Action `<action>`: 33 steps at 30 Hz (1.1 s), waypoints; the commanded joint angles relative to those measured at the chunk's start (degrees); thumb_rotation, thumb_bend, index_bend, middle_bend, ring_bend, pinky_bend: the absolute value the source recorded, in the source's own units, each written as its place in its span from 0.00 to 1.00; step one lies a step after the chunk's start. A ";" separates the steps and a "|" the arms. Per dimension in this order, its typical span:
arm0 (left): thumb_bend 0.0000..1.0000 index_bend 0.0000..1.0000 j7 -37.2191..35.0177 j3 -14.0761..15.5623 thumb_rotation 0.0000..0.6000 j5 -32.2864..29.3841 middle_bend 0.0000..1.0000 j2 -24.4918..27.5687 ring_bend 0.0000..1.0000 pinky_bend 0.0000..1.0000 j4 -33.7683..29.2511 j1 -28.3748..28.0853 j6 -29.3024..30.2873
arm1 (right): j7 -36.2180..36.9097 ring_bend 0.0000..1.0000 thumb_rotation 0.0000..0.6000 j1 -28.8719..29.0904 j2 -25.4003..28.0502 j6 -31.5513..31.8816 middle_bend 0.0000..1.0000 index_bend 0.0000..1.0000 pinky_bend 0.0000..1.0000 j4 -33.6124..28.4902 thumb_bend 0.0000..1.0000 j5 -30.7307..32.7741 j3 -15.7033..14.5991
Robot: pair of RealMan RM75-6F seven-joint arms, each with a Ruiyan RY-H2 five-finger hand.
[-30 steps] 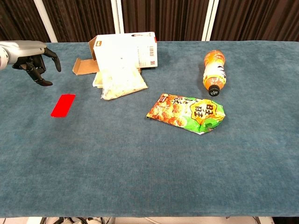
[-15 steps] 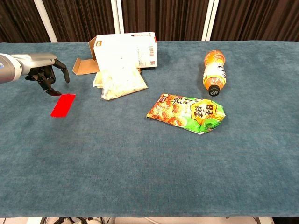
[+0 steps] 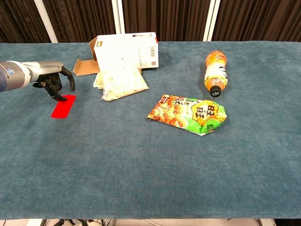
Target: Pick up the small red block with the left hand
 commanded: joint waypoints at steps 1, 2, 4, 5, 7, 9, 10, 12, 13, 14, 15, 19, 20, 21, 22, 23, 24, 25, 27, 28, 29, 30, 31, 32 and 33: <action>0.39 0.38 0.38 0.18 1.00 -0.48 0.91 -0.45 0.90 0.90 0.44 -0.13 -0.32 | 0.05 0.14 1.00 0.00 0.00 0.01 0.09 0.19 0.15 0.00 0.14 -0.07 -0.03; 0.42 0.38 0.41 0.20 1.00 -0.56 0.91 -0.52 0.90 0.90 0.52 -0.19 -0.59 | 0.08 0.14 1.00 0.00 0.01 0.04 0.09 0.19 0.15 0.01 0.14 -0.13 -0.02; 0.45 0.38 0.47 0.18 1.00 -0.65 0.91 -0.62 0.90 0.90 0.65 -0.35 -0.99 | 0.16 0.14 1.00 -0.02 -0.01 0.09 0.09 0.19 0.15 0.03 0.14 -0.15 -0.01; 0.46 0.38 0.47 0.18 1.00 -0.70 0.91 -0.68 0.90 0.90 0.62 -0.46 -1.33 | 0.18 0.14 1.00 -0.02 -0.02 0.06 0.09 0.19 0.15 0.03 0.14 -0.15 -0.02; 0.47 0.38 0.53 0.21 1.00 -0.78 0.91 -0.75 0.90 0.90 0.62 -0.58 -1.60 | 0.19 0.14 1.00 -0.01 -0.03 0.08 0.09 0.19 0.15 0.04 0.14 -0.19 -0.03; 0.47 0.38 0.52 0.23 1.00 -0.69 0.91 -0.82 0.90 0.90 0.51 -0.63 -1.64 | 0.19 0.14 1.00 0.00 -0.05 0.10 0.09 0.19 0.15 0.07 0.14 -0.24 -0.02; 0.47 0.38 0.52 0.25 1.00 -0.66 0.91 -0.83 0.90 0.90 0.44 -0.64 -1.66 | 0.19 0.14 1.00 0.00 -0.06 0.10 0.09 0.19 0.15 0.09 0.14 -0.23 -0.02; 0.47 0.39 0.53 0.29 1.00 -0.54 0.91 -0.81 0.90 0.90 0.21 -0.65 -1.60 | 0.22 0.14 1.00 -0.02 -0.07 0.11 0.09 0.19 0.15 0.12 0.14 -0.18 -0.01; 0.47 0.40 0.52 0.31 1.00 -0.51 0.91 -0.80 0.91 0.90 0.11 -0.65 -1.59 | 0.24 0.14 1.00 -0.02 -0.07 0.11 0.09 0.19 0.15 0.12 0.14 -0.16 0.01; 0.47 0.41 0.52 0.34 1.00 -0.47 0.91 -0.75 0.91 0.90 -0.05 -0.65 -1.61 | 0.25 0.14 1.00 -0.01 -0.07 0.12 0.09 0.19 0.15 0.13 0.14 -0.13 0.03; 0.47 0.43 0.54 0.36 1.00 -0.46 0.91 -0.72 0.91 0.90 -0.15 -0.65 -1.60 | 0.24 0.14 1.00 0.00 -0.08 0.11 0.09 0.19 0.15 0.14 0.14 -0.13 0.04; 0.47 0.46 0.94 0.52 1.00 -0.52 0.91 -0.29 0.91 0.90 -0.90 -0.55 -0.88 | 0.27 0.14 1.00 0.05 -0.14 0.07 0.09 0.19 0.15 0.26 0.14 -0.15 0.07; 0.47 0.46 1.13 0.56 1.00 -0.59 0.91 -0.10 0.91 0.90 -1.18 -0.50 -0.58 | 0.27 0.14 1.00 0.07 -0.16 0.06 0.09 0.19 0.15 0.28 0.14 -0.16 0.07; 0.47 0.47 1.35 0.63 1.00 -0.66 0.91 0.13 0.91 0.90 -1.52 -0.43 -0.27 | 0.28 0.14 1.00 0.08 -0.18 0.04 0.09 0.19 0.15 0.30 0.14 -0.17 0.07; 0.47 0.48 1.62 0.71 1.00 -0.81 0.91 0.49 0.91 0.90 -2.10 -0.33 0.14 | 0.31 0.14 1.00 0.09 -0.20 0.01 0.09 0.19 0.15 0.32 0.14 -0.20 0.05; 0.47 0.48 1.79 0.77 1.00 -0.92 0.91 0.75 0.91 0.90 -2.51 -0.23 0.42 | 0.32 0.14 1.00 0.10 -0.21 -0.01 0.09 0.19 0.15 0.32 0.14 -0.21 0.05; 0.47 0.48 2.05 0.91 1.00 -1.11 0.91 1.13 0.91 0.90 -3.08 -0.08 0.76 | 0.34 0.14 1.00 0.12 -0.23 -0.05 0.09 0.19 0.15 0.34 0.14 -0.23 0.03; 0.47 0.49 2.42 1.14 1.00 -1.36 0.91 1.46 0.91 0.90 -3.50 0.06 0.98 | 0.33 0.14 1.00 0.14 -0.24 -0.10 0.09 0.19 0.15 0.34 0.14 -0.25 0.02; 0.47 0.49 3.37 1.80 1.00 -2.14 0.91 1.89 0.91 0.90 -3.95 0.27 1.12 | 0.33 0.14 1.00 0.14 -0.23 -0.11 0.09 0.19 0.15 0.30 0.14 -0.25 0.00; 0.47 0.49 3.78 2.14 1.00 -2.66 0.91 2.01 0.91 0.90 -4.02 0.36 1.01 | 0.37 0.14 1.00 0.09 -0.20 -0.02 0.09 0.19 0.15 0.25 0.14 -0.18 0.04; 0.47 0.49 4.15 2.50 1.00 -3.00 0.91 2.07 0.91 0.90 -3.96 0.45 0.87 | 0.40 0.14 1.00 0.04 -0.17 0.05 0.09 0.19 0.15 0.21 0.14 -0.08 0.08; 0.47 0.49 4.45 2.71 1.00 -3.26 0.91 2.13 0.91 0.90 -3.93 0.46 0.81 | 0.42 0.14 1.00 0.02 -0.15 0.08 0.09 0.19 0.15 0.18 0.14 -0.03 0.10; 0.47 0.49 4.63 2.83 1.00 -3.43 0.91 2.20 0.91 0.90 -3.92 0.46 0.78 | 0.39 0.14 1.00 0.01 -0.16 0.12 0.09 0.19 0.15 0.16 0.14 -0.01 0.13; 0.47 0.49 4.63 2.82 1.00 -3.53 0.91 2.26 0.91 0.90 -4.01 0.48 0.81 | 0.36 0.14 1.00 0.02 -0.17 0.13 0.09 0.19 0.15 0.15 0.14 -0.02 0.12; 0.47 0.49 4.52 2.74 1.00 -3.55 0.91 2.32 0.91 0.90 -4.09 0.51 0.86 | 0.34 0.14 1.00 0.02 -0.18 0.13 0.09 0.19 0.15 0.16 0.14 -0.05 0.12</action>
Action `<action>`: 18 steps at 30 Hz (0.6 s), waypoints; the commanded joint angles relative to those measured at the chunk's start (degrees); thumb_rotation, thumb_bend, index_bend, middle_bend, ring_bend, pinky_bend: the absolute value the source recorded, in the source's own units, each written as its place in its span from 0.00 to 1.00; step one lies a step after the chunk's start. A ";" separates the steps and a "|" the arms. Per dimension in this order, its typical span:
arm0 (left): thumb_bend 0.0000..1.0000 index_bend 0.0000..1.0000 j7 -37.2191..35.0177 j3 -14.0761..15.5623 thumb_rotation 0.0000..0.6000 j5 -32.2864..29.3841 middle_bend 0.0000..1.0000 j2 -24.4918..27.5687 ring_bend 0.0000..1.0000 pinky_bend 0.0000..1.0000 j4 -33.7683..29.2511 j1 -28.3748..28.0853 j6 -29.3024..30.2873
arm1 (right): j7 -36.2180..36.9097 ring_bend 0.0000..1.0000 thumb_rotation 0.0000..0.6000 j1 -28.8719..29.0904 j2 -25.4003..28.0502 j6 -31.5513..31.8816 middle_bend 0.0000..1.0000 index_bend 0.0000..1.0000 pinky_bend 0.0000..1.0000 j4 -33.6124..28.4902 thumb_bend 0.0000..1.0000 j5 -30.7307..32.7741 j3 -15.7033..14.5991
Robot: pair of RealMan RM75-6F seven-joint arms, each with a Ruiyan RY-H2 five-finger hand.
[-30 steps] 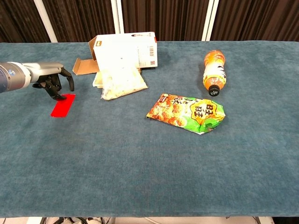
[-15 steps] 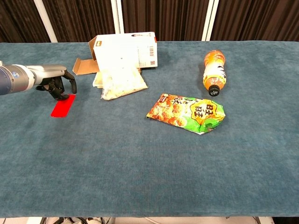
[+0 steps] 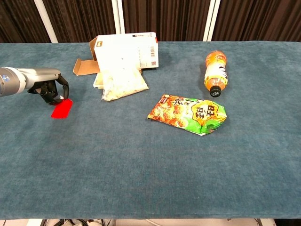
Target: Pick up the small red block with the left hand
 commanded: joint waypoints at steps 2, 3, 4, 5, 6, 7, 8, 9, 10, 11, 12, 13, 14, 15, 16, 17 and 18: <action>0.47 0.50 -0.66 -0.42 1.00 0.24 0.91 0.32 0.91 0.90 -0.53 0.22 0.40 | -0.11 0.14 1.00 0.04 -0.06 -0.03 0.09 0.19 0.15 0.03 0.14 -0.13 -0.06; 0.47 0.50 -1.21 -0.76 1.00 0.72 0.91 0.51 0.91 0.90 -0.89 0.39 0.89 | -0.19 0.14 1.00 0.06 -0.09 -0.07 0.09 0.19 0.15 0.07 0.14 -0.21 -0.11; 0.47 0.51 -1.64 -1.02 1.00 1.15 0.91 0.63 0.91 0.90 -1.14 0.53 1.33 | -0.22 0.14 1.00 0.07 -0.12 -0.09 0.09 0.19 0.15 0.08 0.14 -0.23 -0.13; 0.47 0.52 -1.86 -1.16 1.00 1.40 0.91 0.69 0.91 0.91 -1.27 0.61 1.58 | -0.23 0.14 1.00 0.07 -0.13 -0.09 0.09 0.19 0.15 0.08 0.14 -0.23 -0.14; 0.47 0.52 -2.29 -1.41 1.00 1.92 0.92 0.80 0.91 0.91 -1.50 0.78 2.14 | -0.23 0.14 1.00 0.08 -0.16 -0.10 0.09 0.19 0.15 0.08 0.14 -0.23 -0.14; 0.47 0.52 -2.77 -1.78 1.00 2.55 0.92 0.90 0.91 0.91 -1.67 0.98 3.06 | -0.18 0.14 1.00 0.08 -0.18 -0.13 0.09 0.19 0.15 0.03 0.14 -0.17 -0.13; 0.47 0.51 -3.10 -1.96 1.00 3.14 0.92 0.97 0.91 0.91 -1.80 1.19 3.79 | -0.15 0.14 1.00 0.08 -0.18 -0.18 0.09 0.19 0.15 0.01 0.14 -0.10 -0.12; 0.47 0.50 -3.29 -1.99 1.00 3.71 0.92 1.09 0.91 0.91 -1.86 1.41 4.31 | -0.17 0.14 1.00 0.09 -0.16 -0.24 0.09 0.19 0.15 -0.01 0.14 -0.02 -0.11; 0.47 0.50 -3.24 -1.92 1.00 3.82 0.92 1.17 0.91 0.91 -1.74 1.50 4.26 | -0.16 0.14 1.00 0.10 -0.13 -0.27 0.09 0.19 0.15 -0.03 0.14 0.04 -0.09; 0.47 0.49 -3.13 -1.88 1.00 3.78 0.92 1.14 0.91 0.91 -1.52 1.50 4.11 | -0.15 0.14 1.00 0.10 -0.12 -0.26 0.09 0.19 0.15 -0.06 0.14 0.03 -0.09; 0.47 0.49 -2.84 -1.80 1.00 3.74 0.92 0.88 0.91 0.91 -0.99 1.46 4.03 | -0.15 0.14 1.00 0.09 -0.09 -0.23 0.09 0.19 0.15 -0.09 0.14 -0.03 -0.11; 0.47 0.48 -2.57 -1.70 1.00 3.70 0.92 0.60 0.91 0.91 -0.53 1.39 3.90 | -0.17 0.14 1.00 0.07 -0.06 -0.22 0.09 0.19 0.15 -0.09 0.14 -0.05 -0.13; 0.47 0.48 -2.47 -1.70 1.00 3.64 0.92 0.29 0.91 0.91 -0.15 1.34 3.71 | -0.19 0.14 1.00 0.06 -0.05 -0.21 0.09 0.19 0.15 -0.10 0.14 -0.05 -0.14; 0.47 0.48 -2.57 -1.79 1.00 3.61 0.92 -0.06 0.91 0.91 0.17 1.32 3.54 | -0.19 0.14 1.00 0.05 -0.02 -0.21 0.09 0.19 0.15 -0.11 0.14 0.01 -0.14; 0.47 0.48 -2.63 -1.79 1.00 3.76 0.92 -0.65 0.91 0.91 0.63 1.15 3.00 | -0.19 0.14 1.00 0.03 0.00 -0.18 0.09 0.19 0.15 -0.13 0.14 0.12 -0.08; 0.47 0.48 -2.61 -1.80 1.00 4.05 0.92 -1.07 0.91 0.91 1.05 1.02 2.89 | -0.20 0.14 1.00 0.04 0.00 -0.18 0.09 0.19 0.15 -0.14 0.14 0.15 -0.05; 0.47 0.46 -2.68 -1.83 1.00 4.39 0.91 -1.48 0.91 0.91 1.45 0.98 2.93 | -0.19 0.14 1.00 0.05 0.00 -0.21 0.09 0.19 0.15 -0.16 0.14 0.15 -0.06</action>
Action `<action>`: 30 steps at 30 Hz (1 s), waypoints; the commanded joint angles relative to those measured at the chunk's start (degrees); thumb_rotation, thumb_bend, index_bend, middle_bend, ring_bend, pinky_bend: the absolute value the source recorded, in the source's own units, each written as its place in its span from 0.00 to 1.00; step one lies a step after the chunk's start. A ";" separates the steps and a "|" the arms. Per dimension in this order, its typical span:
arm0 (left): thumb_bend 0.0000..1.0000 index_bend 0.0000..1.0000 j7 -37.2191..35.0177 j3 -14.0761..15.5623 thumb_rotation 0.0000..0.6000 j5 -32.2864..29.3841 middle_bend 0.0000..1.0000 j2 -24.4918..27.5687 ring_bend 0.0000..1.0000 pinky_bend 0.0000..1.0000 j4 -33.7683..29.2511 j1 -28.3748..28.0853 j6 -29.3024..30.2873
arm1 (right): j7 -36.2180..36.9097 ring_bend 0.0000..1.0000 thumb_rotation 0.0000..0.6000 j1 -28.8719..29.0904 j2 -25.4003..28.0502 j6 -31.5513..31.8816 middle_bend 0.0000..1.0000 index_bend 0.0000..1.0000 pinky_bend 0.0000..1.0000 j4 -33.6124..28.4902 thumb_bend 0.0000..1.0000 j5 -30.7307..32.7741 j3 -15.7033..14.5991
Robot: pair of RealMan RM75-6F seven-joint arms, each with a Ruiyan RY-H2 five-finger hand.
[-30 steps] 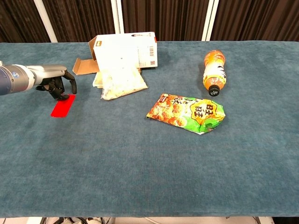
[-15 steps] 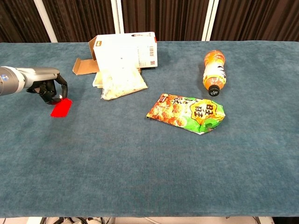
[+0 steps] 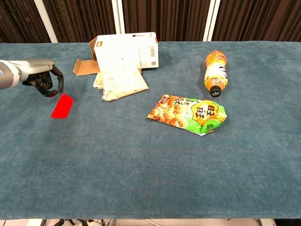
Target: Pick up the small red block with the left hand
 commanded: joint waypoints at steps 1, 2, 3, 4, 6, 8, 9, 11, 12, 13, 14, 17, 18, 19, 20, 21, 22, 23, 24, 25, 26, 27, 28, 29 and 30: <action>0.47 0.45 -0.08 -0.04 1.00 0.98 0.91 -1.39 0.91 0.91 1.28 -0.30 -0.37 | -0.02 0.14 1.00 0.00 0.00 -0.02 0.09 0.19 0.15 -0.03 0.14 -0.01 -0.02; 0.45 0.42 -0.14 -0.11 1.00 1.17 0.91 -1.57 0.91 0.91 1.45 -0.31 -0.37 | -0.01 0.14 1.00 0.00 -0.01 -0.03 0.09 0.19 0.15 -0.03 0.14 0.00 -0.02; 0.44 0.40 -0.17 -0.14 1.00 1.25 0.91 -1.65 0.91 0.91 1.55 -0.30 -0.37 | 0.00 0.14 1.00 0.01 -0.01 -0.04 0.09 0.19 0.15 -0.02 0.14 0.02 -0.02; 0.43 0.39 -0.14 -0.17 1.00 1.36 0.91 -1.77 0.91 0.91 1.69 -0.31 -0.39 | 0.00 0.14 1.00 0.02 0.00 -0.09 0.09 0.19 0.15 -0.03 0.14 0.06 -0.02; 0.42 0.36 0.14 -0.18 1.00 1.44 0.91 -1.93 0.91 0.91 1.92 -0.35 -0.46 | 0.08 0.14 1.00 0.05 0.04 -0.20 0.09 0.19 0.15 -0.05 0.14 0.07 -0.04; 0.42 0.36 0.44 -0.21 1.00 1.42 0.91 -2.19 0.91 0.91 2.13 -0.39 -0.53 | 0.13 0.14 1.00 0.05 0.08 -0.22 0.09 0.19 0.15 -0.04 0.14 -0.03 -0.09; 0.42 0.36 0.61 -0.17 1.00 1.38 0.91 -2.29 0.91 0.91 2.19 -0.43 -0.66 | 0.15 0.14 1.00 0.05 0.09 -0.22 0.09 0.19 0.15 -0.04 0.14 -0.03 -0.09; 0.42 0.36 0.77 -0.23 1.00 1.42 0.91 -2.58 0.91 0.91 2.25 -0.47 -0.74 | 0.16 0.14 1.00 0.04 0.08 -0.22 0.09 0.19 0.15 -0.10 0.14 0.05 -0.07; 0.42 0.38 0.89 -0.21 1.00 1.41 0.91 -2.67 0.91 0.91 2.25 -0.48 -0.80 | 0.16 0.14 1.00 0.03 0.08 -0.20 0.09 0.19 0.15 -0.12 0.14 0.09 -0.05; 0.42 0.39 1.08 -0.19 1.00 1.34 0.91 -2.74 0.91 0.91 2.24 -0.51 -0.91 | 0.18 0.14 1.00 0.02 0.09 -0.21 0.09 0.19 0.15 -0.15 0.14 0.18 -0.02; 0.42 0.42 1.19 -0.21 1.00 1.35 0.91 -2.85 0.91 0.91 2.28 -0.52 -0.83 | 0.22 0.14 1.00 0.02 0.10 -0.22 0.09 0.19 0.15 -0.17 0.14 0.24 0.01; 0.42 0.49 1.91 -0.09 1.00 1.24 0.91 -3.17 0.91 0.91 2.80 -0.54 -0.64 | 0.32 0.14 1.00 0.01 0.12 -0.23 0.09 0.19 0.15 -0.22 0.14 0.34 0.04; 0.42 0.52 2.17 -0.07 1.00 1.07 0.91 -3.25 0.91 0.91 2.98 -0.55 -0.61 | 0.33 0.14 1.00 0.01 0.12 -0.24 0.09 0.19 0.15 -0.22 0.14 0.33 0.04; 0.42 0.53 2.64 -0.01 1.00 0.81 0.92 -3.36 0.91 0.91 3.31 -0.53 -0.45 | 0.32 0.14 1.00 0.02 0.11 -0.25 0.09 0.19 0.15 -0.22 0.14 0.30 0.03; 0.42 0.55 3.01 0.02 1.00 0.58 0.92 -3.41 0.91 0.91 3.47 -0.53 -0.33 | 0.33 0.14 1.00 0.03 0.09 -0.27 0.09 0.19 0.15 -0.21 0.14 0.28 0.03; 0.42 0.57 3.45 0.07 1.00 0.31 0.92 -3.44 0.91 0.91 3.62 -0.53 -0.21 | 0.33 0.14 1.00 0.05 0.06 -0.29 0.09 0.19 0.15 -0.18 0.14 0.26 0.02; 0.42 0.58 3.82 0.06 1.00 0.02 0.92 -3.42 0.91 0.91 3.69 -0.52 -0.08 | 0.35 0.14 1.00 0.07 0.04 -0.33 0.09 0.19 0.15 -0.15 0.14 0.26 0.02; 0.42 0.59 4.15 -0.04 1.00 -0.35 0.92 -3.38 0.91 0.91 3.67 -0.48 0.10 | 0.39 0.14 1.00 0.09 0.04 -0.37 0.09 0.19 0.15 -0.15 0.14 0.29 0.02; 0.42 0.60 4.35 -0.13 1.00 -0.57 0.92 -3.31 0.91 0.91 3.61 -0.45 0.23 | 0.41 0.14 1.00 0.10 0.03 -0.40 0.09 0.19 0.15 -0.17 0.14 0.31 0.03; 0.43 0.61 4.59 -0.22 1.00 -0.74 0.92 -3.25 0.91 0.91 3.56 -0.38 0.53 | 0.42 0.14 1.00 0.10 0.05 -0.42 0.09 0.19 0.15 -0.16 0.14 0.32 0.02; 0.43 0.61 4.70 -0.30 1.00 -0.82 0.92 -3.23 0.91 0.91 3.55 -0.31 0.77 | 0.41 0.14 1.00 0.09 0.05 -0.42 0.09 0.19 0.15 -0.15 0.14 0.38 0.03; 0.43 0.62 4.81 -0.35 1.00 -0.85 0.92 -3.23 0.91 0.91 3.52 -0.25 0.93 | 0.43 0.14 1.00 0.08 0.04 -0.42 0.09 0.19 0.15 -0.17 0.14 0.40 0.04; 0.43 0.62 4.89 -0.41 1.00 -0.90 0.92 -3.26 0.91 0.91 3.54 -0.20 1.05 | 0.47 0.14 1.00 0.09 0.06 -0.43 0.09 0.19 0.15 -0.19 0.14 0.39 0.04; 0.44 0.62 4.96 -0.47 1.00 -0.96 0.93 -3.30 0.91 0.91 3.57 -0.15 1.12 | 0.46 0.14 1.00 0.09 0.07 -0.41 0.09 0.19 0.15 -0.19 0.14 0.33 0.03; 0.44 0.63 4.94 -0.56 1.00 -1.00 0.93 -3.37 0.91 0.91 3.60 -0.10 1.16 | 0.45 0.14 1.00 0.09 0.07 -0.40 0.09 0.19 0.15 -0.20 0.14 0.30 0.01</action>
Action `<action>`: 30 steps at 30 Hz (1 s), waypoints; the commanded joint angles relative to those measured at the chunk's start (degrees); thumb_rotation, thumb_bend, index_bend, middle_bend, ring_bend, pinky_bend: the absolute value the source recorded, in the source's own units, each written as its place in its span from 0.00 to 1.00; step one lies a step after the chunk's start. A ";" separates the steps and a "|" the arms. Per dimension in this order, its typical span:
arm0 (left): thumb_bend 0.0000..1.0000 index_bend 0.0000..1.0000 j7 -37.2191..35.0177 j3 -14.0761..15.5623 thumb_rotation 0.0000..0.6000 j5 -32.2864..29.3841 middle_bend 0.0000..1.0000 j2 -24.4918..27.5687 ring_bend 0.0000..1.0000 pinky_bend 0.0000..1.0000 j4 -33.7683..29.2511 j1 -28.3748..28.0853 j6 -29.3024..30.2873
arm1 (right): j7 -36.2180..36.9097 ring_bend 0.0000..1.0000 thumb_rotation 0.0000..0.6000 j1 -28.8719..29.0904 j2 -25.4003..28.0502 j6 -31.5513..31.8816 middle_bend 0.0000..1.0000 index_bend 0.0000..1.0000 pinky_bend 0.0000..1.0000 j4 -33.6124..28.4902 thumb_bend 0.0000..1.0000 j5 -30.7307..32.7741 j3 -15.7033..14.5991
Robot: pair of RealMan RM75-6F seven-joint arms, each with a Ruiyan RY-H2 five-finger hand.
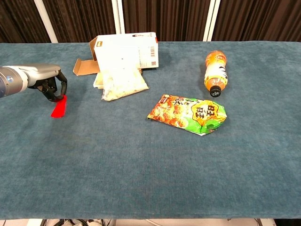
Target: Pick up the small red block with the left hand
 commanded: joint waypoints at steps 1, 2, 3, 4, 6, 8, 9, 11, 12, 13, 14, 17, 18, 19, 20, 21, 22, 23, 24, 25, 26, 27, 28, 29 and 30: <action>0.44 0.63 -0.03 -0.13 1.00 -0.03 0.93 -0.12 0.92 0.91 0.04 0.09 0.05 | 0.00 0.14 1.00 0.00 0.02 0.00 0.09 0.19 0.15 -0.02 0.14 -0.05 -0.03; 0.44 0.63 -0.06 -0.16 1.00 -0.01 0.93 -0.16 0.92 0.91 0.03 0.12 0.04 | 0.01 0.14 1.00 -0.02 0.03 0.02 0.09 0.19 0.15 -0.03 0.14 -0.05 -0.04; 0.45 0.63 -0.11 -0.20 1.00 0.02 0.93 -0.19 0.92 0.91 0.00 0.15 -0.02 | 0.01 0.14 1.00 -0.03 0.03 0.04 0.09 0.19 0.15 -0.05 0.14 -0.04 -0.03; 0.45 0.64 -0.19 -0.23 1.00 0.07 0.93 -0.19 0.92 0.91 -0.09 0.18 -0.10 | 0.01 0.14 1.00 -0.05 0.04 0.08 0.09 0.19 0.15 -0.07 0.14 -0.03 -0.02; 0.45 0.64 -0.85 -0.40 1.00 0.51 0.93 -0.01 0.92 0.91 -0.87 0.32 -0.42 | -0.06 0.14 1.00 -0.08 0.08 0.17 0.09 0.19 0.15 -0.05 0.14 0.02 0.02; 0.45 0.64 -1.60 -0.66 1.00 1.02 0.93 0.32 0.92 0.91 -1.69 0.47 -0.56 | -0.07 0.14 1.00 -0.09 0.08 0.18 0.09 0.19 0.15 -0.06 0.14 0.03 0.01; 0.45 0.64 -1.88 -0.76 1.00 1.27 0.93 0.47 0.92 0.91 -2.02 0.52 -0.52 | -0.07 0.14 1.00 -0.09 0.08 0.18 0.09 0.19 0.15 -0.07 0.14 0.01 0.01; 0.45 0.64 -2.63 -1.10 1.00 2.17 0.93 1.02 0.92 0.91 -3.09 0.69 -0.05 | -0.08 0.14 1.00 -0.06 0.09 0.15 0.09 0.19 0.15 -0.04 0.14 -0.10 -0.04; 0.45 0.64 -3.02 -1.31 1.00 2.80 0.93 1.52 0.92 0.91 -3.93 0.85 0.56 | -0.10 0.14 1.00 -0.06 0.09 0.13 0.09 0.19 0.15 -0.03 0.14 -0.15 -0.08; 0.45 0.64 -3.20 -1.45 1.00 3.29 0.93 1.93 0.92 0.91 -4.55 0.97 1.10 | -0.09 0.14 1.00 -0.07 0.09 0.11 0.09 0.19 0.15 -0.04 0.14 -0.16 -0.10; 0.45 0.64 -3.40 -1.63 1.00 3.85 0.93 2.59 0.92 0.91 -5.55 1.16 1.85 | -0.06 0.14 1.00 -0.06 0.10 0.11 0.09 0.19 0.15 -0.04 0.14 -0.16 -0.09; 0.46 0.64 -3.70 -2.14 1.00 4.29 0.93 4.62 0.92 0.91 -8.57 1.53 2.86 | 0.03 0.14 1.00 -0.07 0.11 0.15 0.09 0.19 0.15 -0.02 0.14 -0.19 -0.06; 0.47 0.64 -3.62 -2.35 1.00 4.36 0.93 5.93 0.92 0.91 -10.53 1.64 3.18 | 0.07 0.14 1.00 -0.09 0.13 0.14 0.09 0.19 0.15 -0.02 0.14 -0.12 -0.06; 0.47 0.64 -3.34 -2.40 1.00 4.40 0.93 6.99 0.92 0.91 -12.12 1.68 3.38 | 0.12 0.14 1.00 -0.11 0.15 0.16 0.09 0.19 0.15 -0.06 0.14 -0.04 -0.03; 0.47 0.65 -2.89 -2.39 1.00 4.44 0.93 8.23 0.92 0.91 -13.94 1.68 3.56 | 0.15 0.14 1.00 -0.13 0.16 0.19 0.09 0.19 0.15 -0.09 0.14 -0.01 0.00; 0.47 0.65 -2.22 -2.41 1.00 4.42 0.93 10.29 0.92 0.91 -17.07 1.69 3.83 | 0.18 0.14 1.00 -0.13 0.17 0.27 0.09 0.19 0.15 -0.09 0.14 -0.05 0.04; 0.47 0.65 -1.80 -2.56 1.00 4.55 0.93 11.90 0.92 0.91 -19.55 1.68 4.24 | 0.18 0.14 1.00 -0.14 0.18 0.30 0.09 0.19 0.15 -0.09 0.14 -0.06 0.05; 0.47 0.65 -1.38 -2.71 1.00 4.58 0.93 13.56 0.92 0.91 -22.12 1.74 4.70 | 0.18 0.14 1.00 -0.15 0.18 0.30 0.09 0.19 0.15 -0.09 0.14 -0.04 0.04; 0.47 0.66 -0.93 -2.90 1.00 4.61 0.93 15.41 0.92 0.91 -24.90 1.79 5.22 | 0.17 0.14 1.00 -0.15 0.18 0.29 0.09 0.19 0.15 -0.09 0.14 -0.02 0.04; 0.47 0.66 -0.54 -3.16 1.00 4.60 0.93 17.27 0.92 0.91 -27.65 1.85 5.78 | 0.14 0.14 1.00 -0.15 0.17 0.28 0.09 0.19 0.15 -0.09 0.14 -0.01 0.04; 0.47 0.66 -0.20 -3.70 1.00 4.59 0.93 19.87 0.92 0.91 -31.48 2.00 6.79 | 0.13 0.14 1.00 -0.14 0.14 0.29 0.09 0.19 0.15 -0.10 0.14 -0.03 0.03; 0.47 0.66 -0.14 -4.20 1.00 4.69 0.93 21.48 0.92 0.91 -33.82 2.12 7.61 | 0.11 0.14 1.00 -0.13 0.12 0.30 0.09 0.19 0.15 -0.10 0.14 -0.06 0.04; 0.47 0.66 -0.23 -4.77 1.00 4.86 0.93 22.99 0.92 0.91 -35.98 2.28 8.47 | 0.07 0.14 1.00 -0.12 0.10 0.31 0.09 0.19 0.15 -0.10 0.14 -0.10 0.03; 0.47 0.66 -0.53 -5.42 1.00 5.17 0.93 24.38 0.92 0.91 -37.93 2.50 9.39 | 0.02 0.14 1.00 -0.12 0.10 0.33 0.09 0.19 0.15 -0.10 0.14 -0.13 0.02; 0.47 0.67 -0.96 -6.06 1.00 5.60 0.93 25.55 0.92 0.91 -39.55 2.74 10.28 | -0.03 0.14 1.00 -0.12 0.09 0.37 0.09 0.19 0.15 -0.09 0.14 -0.15 0.03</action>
